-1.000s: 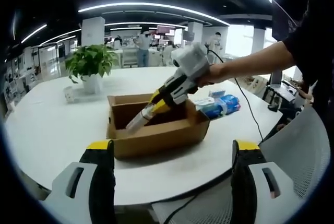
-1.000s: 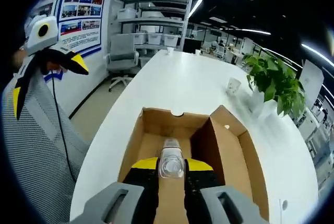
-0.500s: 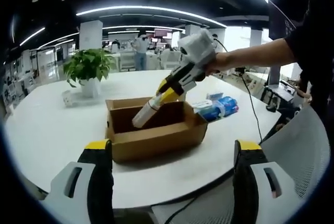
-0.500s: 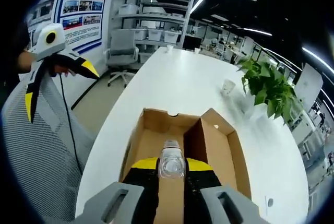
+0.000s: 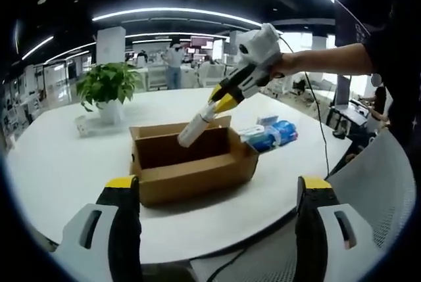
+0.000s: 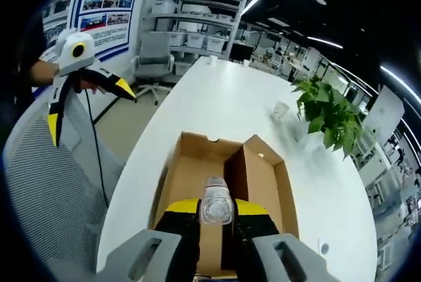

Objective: Operate the shoe box by opening the lid, removing the specified soft item, and placing it in the target area until the item is outside and the box remains undamaged.

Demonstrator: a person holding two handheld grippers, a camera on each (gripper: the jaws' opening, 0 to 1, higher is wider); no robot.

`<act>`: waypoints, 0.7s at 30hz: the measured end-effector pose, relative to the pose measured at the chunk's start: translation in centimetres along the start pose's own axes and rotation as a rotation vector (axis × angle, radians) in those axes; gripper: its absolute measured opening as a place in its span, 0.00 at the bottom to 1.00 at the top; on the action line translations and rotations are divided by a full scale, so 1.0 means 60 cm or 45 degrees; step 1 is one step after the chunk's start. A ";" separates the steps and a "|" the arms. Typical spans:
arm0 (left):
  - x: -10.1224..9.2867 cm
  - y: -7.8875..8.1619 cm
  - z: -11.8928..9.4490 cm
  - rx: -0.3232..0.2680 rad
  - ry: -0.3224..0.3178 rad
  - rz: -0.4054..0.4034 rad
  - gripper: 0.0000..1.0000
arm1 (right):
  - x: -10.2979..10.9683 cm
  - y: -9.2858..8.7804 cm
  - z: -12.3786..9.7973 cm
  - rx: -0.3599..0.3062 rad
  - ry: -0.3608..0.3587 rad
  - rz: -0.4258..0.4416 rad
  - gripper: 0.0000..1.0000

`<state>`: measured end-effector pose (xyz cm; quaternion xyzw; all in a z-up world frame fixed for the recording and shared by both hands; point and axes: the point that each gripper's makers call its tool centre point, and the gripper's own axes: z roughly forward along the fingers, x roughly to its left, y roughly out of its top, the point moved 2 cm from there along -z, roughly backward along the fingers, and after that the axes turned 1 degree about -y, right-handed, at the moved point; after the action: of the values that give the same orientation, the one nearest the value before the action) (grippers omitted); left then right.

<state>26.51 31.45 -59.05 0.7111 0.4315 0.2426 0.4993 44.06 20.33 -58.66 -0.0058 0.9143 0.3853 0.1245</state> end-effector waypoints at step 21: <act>-0.005 0.002 0.000 -0.006 -0.006 0.025 0.99 | -0.033 -0.041 -0.081 0.089 -0.058 -0.028 0.13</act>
<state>26.39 31.21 -58.91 0.7147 0.4227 0.2469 0.4995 45.18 15.02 -56.65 -0.0027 0.9240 0.3519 0.1497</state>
